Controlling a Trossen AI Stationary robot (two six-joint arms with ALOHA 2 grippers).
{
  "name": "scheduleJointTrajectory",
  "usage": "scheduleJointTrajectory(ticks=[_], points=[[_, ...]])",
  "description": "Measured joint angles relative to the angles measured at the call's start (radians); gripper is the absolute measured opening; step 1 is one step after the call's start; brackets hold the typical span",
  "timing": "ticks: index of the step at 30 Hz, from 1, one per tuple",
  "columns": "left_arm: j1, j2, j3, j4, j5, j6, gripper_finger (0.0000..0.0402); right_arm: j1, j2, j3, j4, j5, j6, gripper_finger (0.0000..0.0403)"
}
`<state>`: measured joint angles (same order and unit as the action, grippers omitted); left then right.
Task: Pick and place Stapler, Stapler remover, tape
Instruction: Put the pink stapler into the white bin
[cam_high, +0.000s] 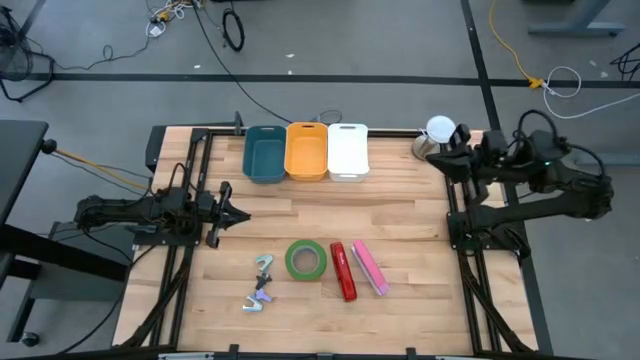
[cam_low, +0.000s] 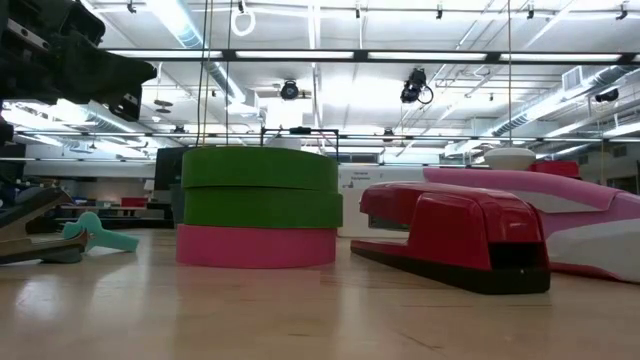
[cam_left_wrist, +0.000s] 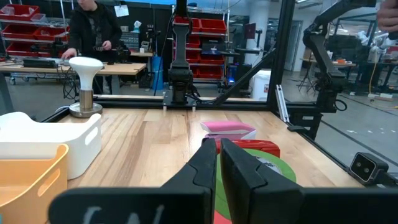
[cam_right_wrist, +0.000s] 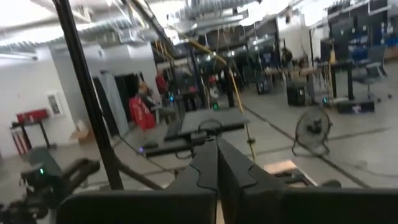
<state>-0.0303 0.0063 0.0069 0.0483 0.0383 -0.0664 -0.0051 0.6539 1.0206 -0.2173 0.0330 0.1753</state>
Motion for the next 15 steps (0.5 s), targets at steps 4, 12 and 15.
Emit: scheduleJointTrajectory(ticks=[4,12,15], points=[[0.0,0.0,0.0,0.0,0.0,0.0,0.0025,0.0,0.028,0.0,-0.027,0.0,0.0,0.0002],[0.0,0.0,0.0,0.0,0.0,0.0,0.0025,0.0,0.078,0.0,-0.04,-0.038,0.015,0.0002],[0.0,0.0,0.0,0.0,0.0,0.0,0.0025,0.0,0.092,0.0,-0.039,-0.099,0.057,0.0002]])
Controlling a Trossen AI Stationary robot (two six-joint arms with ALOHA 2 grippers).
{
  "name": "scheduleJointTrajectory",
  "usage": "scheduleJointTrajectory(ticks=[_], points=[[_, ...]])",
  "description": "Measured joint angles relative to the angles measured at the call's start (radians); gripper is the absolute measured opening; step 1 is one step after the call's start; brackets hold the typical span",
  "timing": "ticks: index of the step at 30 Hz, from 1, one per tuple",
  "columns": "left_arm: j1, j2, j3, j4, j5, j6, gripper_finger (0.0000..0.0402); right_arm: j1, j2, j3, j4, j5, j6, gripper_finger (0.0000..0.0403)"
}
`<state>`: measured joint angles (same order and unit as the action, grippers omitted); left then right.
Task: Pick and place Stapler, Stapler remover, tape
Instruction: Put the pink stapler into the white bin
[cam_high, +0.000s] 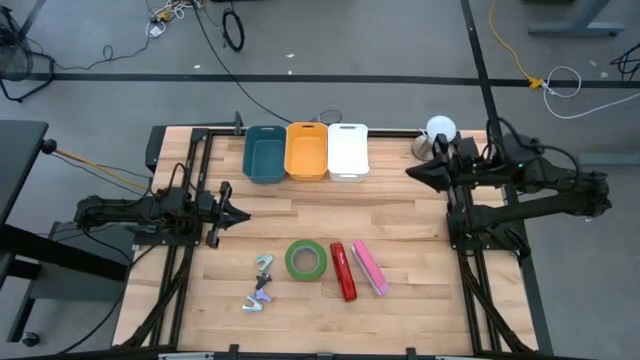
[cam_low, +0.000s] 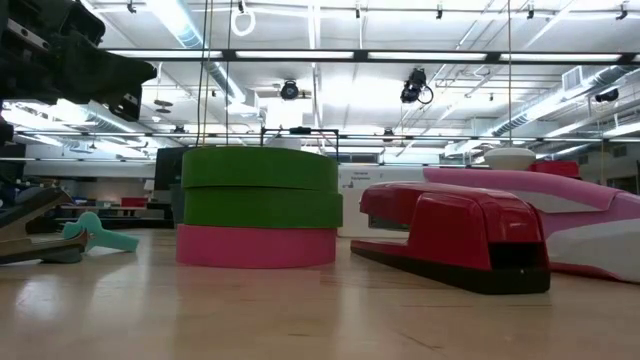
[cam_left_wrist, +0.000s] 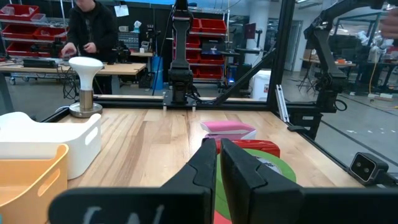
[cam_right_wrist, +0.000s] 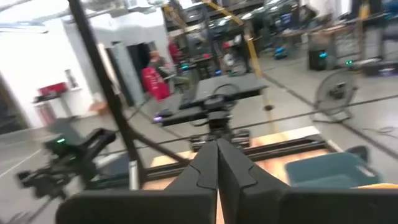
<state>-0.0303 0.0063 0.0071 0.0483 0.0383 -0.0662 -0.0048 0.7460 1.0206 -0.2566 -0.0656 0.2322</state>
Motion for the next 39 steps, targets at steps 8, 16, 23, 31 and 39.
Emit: scheduleJointTrajectory(ticks=[8,16,23,31,39], points=[[0.0,0.0,0.0,0.0,0.0,0.0,0.0025,0.0,0.081,-0.033,-0.004,-0.135,0.034,0.0002],[0.0,0.0,0.0,0.0,0.0,0.0,0.0025,0.0,0.175,-0.05,-0.018,-0.163,0.056,0.0002],[0.0,0.0,0.0,0.0,0.0,0.0,0.0025,0.0,0.236,-0.05,-0.089,-0.163,0.021,0.0002],[0.0,0.0,0.0,0.0,0.0,0.0,0.0025,0.0,0.282,-0.05,-0.158,-0.162,-0.03,0.0002],[0.0,0.0,0.0,0.0,0.0,0.0,0.0025,0.0,0.303,-0.05,-0.2,-0.028,-0.031,0.0002]])
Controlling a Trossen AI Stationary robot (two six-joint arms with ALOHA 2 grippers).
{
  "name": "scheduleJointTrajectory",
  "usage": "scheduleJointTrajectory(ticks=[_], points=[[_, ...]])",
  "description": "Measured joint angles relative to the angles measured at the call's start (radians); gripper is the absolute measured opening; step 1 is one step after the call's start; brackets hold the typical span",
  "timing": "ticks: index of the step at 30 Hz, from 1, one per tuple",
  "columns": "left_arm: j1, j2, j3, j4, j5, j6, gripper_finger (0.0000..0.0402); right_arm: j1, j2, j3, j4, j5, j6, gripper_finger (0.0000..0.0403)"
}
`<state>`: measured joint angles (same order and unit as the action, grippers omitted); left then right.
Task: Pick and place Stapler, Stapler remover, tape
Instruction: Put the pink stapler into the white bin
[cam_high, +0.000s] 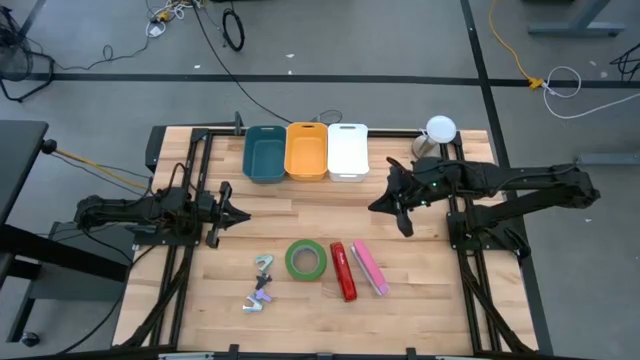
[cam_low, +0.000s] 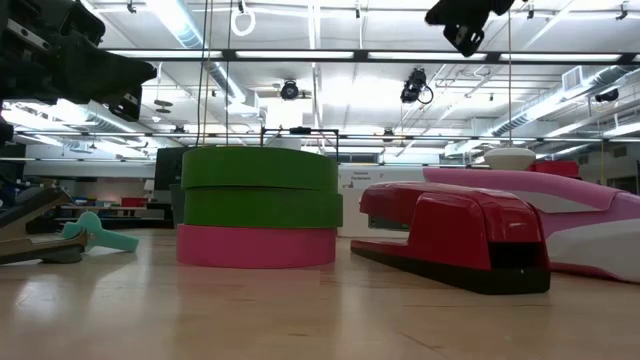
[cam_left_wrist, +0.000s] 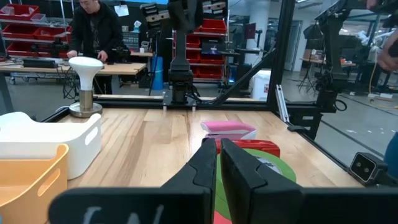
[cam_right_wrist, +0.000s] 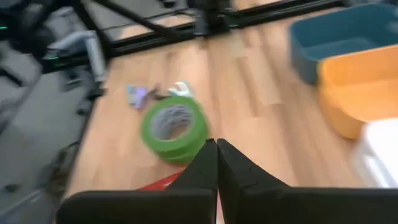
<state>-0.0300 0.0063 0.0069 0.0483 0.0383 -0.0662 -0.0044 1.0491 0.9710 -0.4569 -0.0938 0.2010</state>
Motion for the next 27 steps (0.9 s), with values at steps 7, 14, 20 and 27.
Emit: scheduleJointTrajectory(ticks=[7,14,20,27], points=[[0.0,0.0,0.0,0.0,0.0,0.0,0.0025,0.032,0.002,0.0,-0.034,0.227,0.024,0.0002],[0.0,0.0,0.0,0.0,0.0,0.0,0.0025,0.115,0.019,0.0,-0.033,0.286,0.026,0.0002],[0.0,0.0,0.0,0.0,0.0,0.0,0.0025,0.202,0.067,0.0,-0.03,0.238,0.036,0.0002],[0.0,0.0,0.0,0.0,0.0,0.0,0.0025,0.301,0.165,0.0,0.01,0.158,0.217,0.0002]])
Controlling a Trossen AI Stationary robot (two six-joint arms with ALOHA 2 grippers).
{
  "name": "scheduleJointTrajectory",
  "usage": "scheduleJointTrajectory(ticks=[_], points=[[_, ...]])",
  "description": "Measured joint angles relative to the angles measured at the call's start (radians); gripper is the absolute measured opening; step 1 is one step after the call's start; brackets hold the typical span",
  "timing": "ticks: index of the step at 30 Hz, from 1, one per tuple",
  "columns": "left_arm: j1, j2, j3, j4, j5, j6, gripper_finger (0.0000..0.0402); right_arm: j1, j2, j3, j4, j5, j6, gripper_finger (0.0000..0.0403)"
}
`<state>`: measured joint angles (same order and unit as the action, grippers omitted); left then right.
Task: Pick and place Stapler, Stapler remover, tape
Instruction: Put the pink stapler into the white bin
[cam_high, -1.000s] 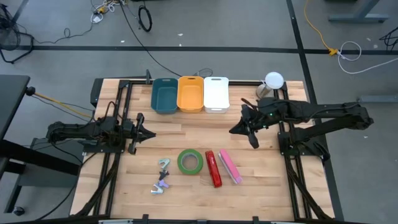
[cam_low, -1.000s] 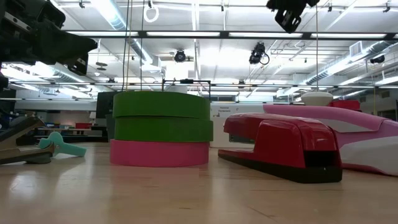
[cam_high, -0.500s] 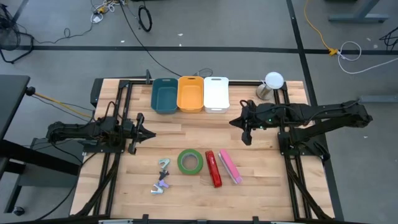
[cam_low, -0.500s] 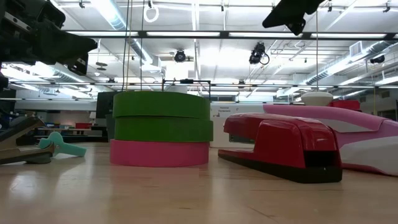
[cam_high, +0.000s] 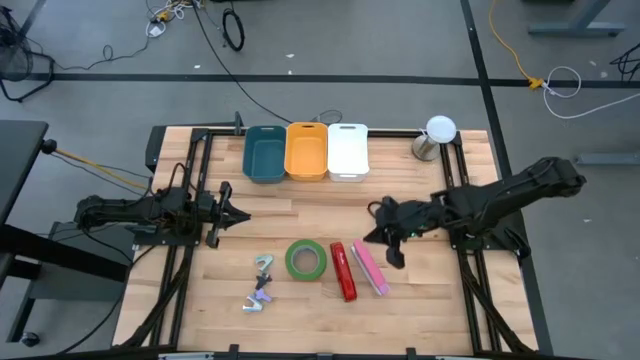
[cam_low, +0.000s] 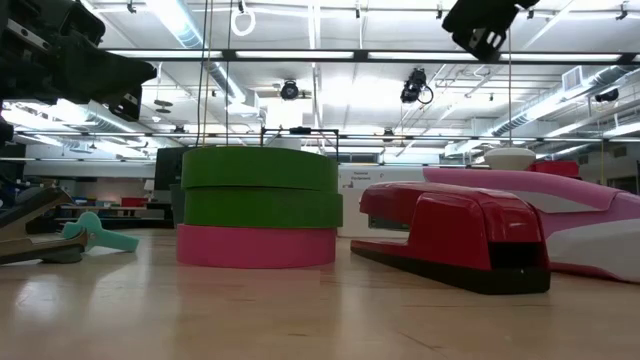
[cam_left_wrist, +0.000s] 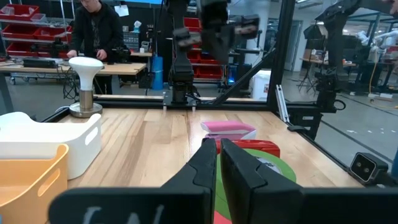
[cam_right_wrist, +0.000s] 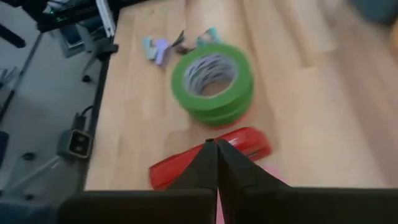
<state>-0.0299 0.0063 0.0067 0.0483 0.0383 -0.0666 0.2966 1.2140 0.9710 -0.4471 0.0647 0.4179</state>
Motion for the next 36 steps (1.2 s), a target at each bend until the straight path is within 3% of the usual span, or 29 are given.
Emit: scheduleJointTrajectory(ticks=[17,21,27,36], points=[[0.0,0.0,0.0,0.0,0.0,0.0,0.0025,0.156,0.207,0.0,-0.004,0.086,0.463,0.0009],[0.0,0.0,0.0,0.0,0.0,0.0,0.0025,0.166,0.229,0.013,-0.096,0.101,0.573,0.0039],[0.0,0.0,0.0,0.0,0.0,0.0,0.0025,0.165,0.239,0.075,-0.285,0.103,0.596,0.01],[0.0,0.0,0.0,0.0,0.0,0.0,0.0025,0.163,0.252,0.115,-0.324,0.076,0.595,0.0183]])
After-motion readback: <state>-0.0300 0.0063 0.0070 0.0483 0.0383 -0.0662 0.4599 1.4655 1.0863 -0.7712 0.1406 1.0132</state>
